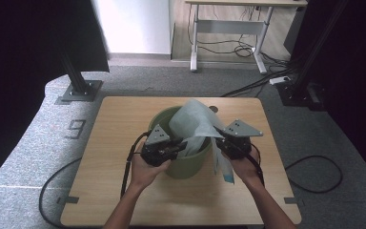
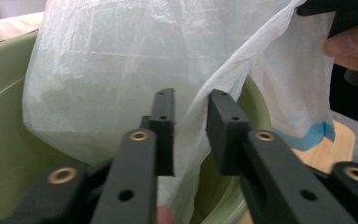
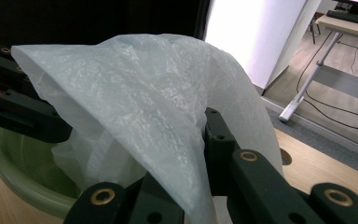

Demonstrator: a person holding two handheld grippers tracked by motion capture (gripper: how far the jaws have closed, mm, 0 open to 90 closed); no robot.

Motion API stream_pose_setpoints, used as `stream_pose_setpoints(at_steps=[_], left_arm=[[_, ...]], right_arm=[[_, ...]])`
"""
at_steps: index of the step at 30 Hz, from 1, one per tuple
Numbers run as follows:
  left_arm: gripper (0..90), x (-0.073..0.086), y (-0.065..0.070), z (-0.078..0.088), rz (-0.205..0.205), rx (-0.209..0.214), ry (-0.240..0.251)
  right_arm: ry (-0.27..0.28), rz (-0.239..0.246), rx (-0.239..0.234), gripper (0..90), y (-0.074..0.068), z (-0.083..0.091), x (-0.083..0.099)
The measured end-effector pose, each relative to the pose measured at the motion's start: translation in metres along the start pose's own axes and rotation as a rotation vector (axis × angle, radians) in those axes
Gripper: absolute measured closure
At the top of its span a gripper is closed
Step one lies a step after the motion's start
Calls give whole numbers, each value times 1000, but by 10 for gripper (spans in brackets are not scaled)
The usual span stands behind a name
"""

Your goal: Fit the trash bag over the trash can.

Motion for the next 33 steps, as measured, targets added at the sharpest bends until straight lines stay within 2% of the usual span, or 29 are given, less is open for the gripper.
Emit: stream_pose_setpoints(at_steps=[4,14,16,18,19,22,24,26,29,31,33], left_arm=[[785,-3,1,0,16,7,30],[891,-9,0,-1,41,-9,76],[897,-9,-2,-1,67,-12,59],[898,-8,-4,-1,82,-18,49],[898,-8,-5,0,83,-24,49],[898,-8,-10,3,95,-49,55],[898,-9,-14,6,109,-59,68],[898,-10,-17,10,116,-61,76],[898,-9,-22,15,128,-61,80],[898,-9,-24,17,132,-67,79],[898,-9,-26,18,140,-68,82]], right_arm=[[5,-5,-2,852,0,0,-1],[19,-18,5,814,3,4,-1],[21,-22,4,772,2,5,1],[33,-31,-5,676,0,8,6],[49,-39,-9,596,-3,10,9],[72,-53,-20,452,-10,16,22],[67,-61,-23,363,-16,18,35],[64,-77,-30,318,-24,20,50],[43,-66,-22,265,-35,18,70],[30,-65,-8,245,-41,14,83],[23,-69,20,240,-42,8,94]])
Point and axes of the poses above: each handheld gripper's, and its own axes: z roughly backward along the jaws, x roughly out of its underside, y roughly to its right, the point moved 8 cm from there along -z, roughly forward along the jaws, and after that the axes turned 1 degree about -y, right-handed, at the moved point
